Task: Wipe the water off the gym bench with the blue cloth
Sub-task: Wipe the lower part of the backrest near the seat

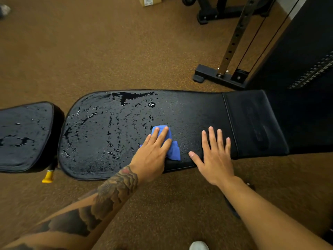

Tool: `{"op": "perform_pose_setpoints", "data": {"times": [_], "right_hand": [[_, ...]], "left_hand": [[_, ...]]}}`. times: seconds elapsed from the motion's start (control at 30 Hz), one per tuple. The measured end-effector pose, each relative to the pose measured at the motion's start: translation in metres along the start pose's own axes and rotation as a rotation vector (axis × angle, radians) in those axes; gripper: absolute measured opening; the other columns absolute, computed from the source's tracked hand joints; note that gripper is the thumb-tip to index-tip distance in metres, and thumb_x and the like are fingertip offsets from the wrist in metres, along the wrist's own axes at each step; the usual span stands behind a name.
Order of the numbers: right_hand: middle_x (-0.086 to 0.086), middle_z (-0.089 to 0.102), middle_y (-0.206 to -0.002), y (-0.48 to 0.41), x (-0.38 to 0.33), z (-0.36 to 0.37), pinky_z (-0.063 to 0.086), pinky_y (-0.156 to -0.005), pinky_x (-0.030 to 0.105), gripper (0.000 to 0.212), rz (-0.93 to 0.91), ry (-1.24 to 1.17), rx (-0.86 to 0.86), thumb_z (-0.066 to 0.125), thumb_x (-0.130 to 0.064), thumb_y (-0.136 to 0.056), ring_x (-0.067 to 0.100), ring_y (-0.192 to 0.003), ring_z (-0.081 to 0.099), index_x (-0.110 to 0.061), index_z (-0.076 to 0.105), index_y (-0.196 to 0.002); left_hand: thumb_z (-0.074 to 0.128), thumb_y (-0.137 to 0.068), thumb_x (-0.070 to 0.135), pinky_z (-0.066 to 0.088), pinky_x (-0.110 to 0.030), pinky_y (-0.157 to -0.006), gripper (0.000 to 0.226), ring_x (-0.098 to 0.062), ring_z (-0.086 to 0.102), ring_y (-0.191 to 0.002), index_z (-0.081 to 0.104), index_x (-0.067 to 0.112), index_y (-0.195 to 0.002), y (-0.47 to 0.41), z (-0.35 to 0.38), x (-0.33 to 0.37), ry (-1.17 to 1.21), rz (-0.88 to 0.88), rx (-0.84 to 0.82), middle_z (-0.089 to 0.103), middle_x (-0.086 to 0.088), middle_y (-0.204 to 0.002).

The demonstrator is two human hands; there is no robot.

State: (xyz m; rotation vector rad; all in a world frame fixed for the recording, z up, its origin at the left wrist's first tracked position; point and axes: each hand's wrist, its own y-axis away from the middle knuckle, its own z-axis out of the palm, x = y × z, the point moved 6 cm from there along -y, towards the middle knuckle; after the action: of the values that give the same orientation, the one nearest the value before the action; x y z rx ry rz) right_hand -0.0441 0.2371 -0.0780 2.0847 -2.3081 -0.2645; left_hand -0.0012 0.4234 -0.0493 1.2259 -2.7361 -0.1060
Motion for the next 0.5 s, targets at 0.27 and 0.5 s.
{"op": "perform_pose_setpoints", "data": {"times": [0.27,0.5], "right_hand": [[0.013,0.004,-0.16,0.0,0.001,0.002,0.009,-0.115,0.059,0.082,-0.018,-0.009,-0.001,0.016,-0.068,-0.092,0.033,-0.147,-0.002,-0.013,0.015,-0.152],[0.011,0.004,-0.161,0.002,0.0,0.002,0.007,-0.116,0.058,0.081,-0.009,0.008,0.011,0.014,-0.069,-0.093,0.031,-0.147,-0.003,-0.014,0.012,-0.153]], "left_hand": [[0.019,-0.073,0.027,0.022,-0.057,-0.112,0.076,-0.05,0.015,-0.14,0.031,0.005,-0.145,-0.102,-0.005,-0.059,-0.054,-0.06,-0.12,0.012,-0.019,-0.158],[0.02,-0.078,0.029,0.011,-0.055,-0.113,0.074,-0.041,0.017,-0.141,0.028,-0.009,-0.141,-0.133,-0.018,-0.157,-0.123,-0.179,-0.149,0.028,-0.026,-0.15]]}}
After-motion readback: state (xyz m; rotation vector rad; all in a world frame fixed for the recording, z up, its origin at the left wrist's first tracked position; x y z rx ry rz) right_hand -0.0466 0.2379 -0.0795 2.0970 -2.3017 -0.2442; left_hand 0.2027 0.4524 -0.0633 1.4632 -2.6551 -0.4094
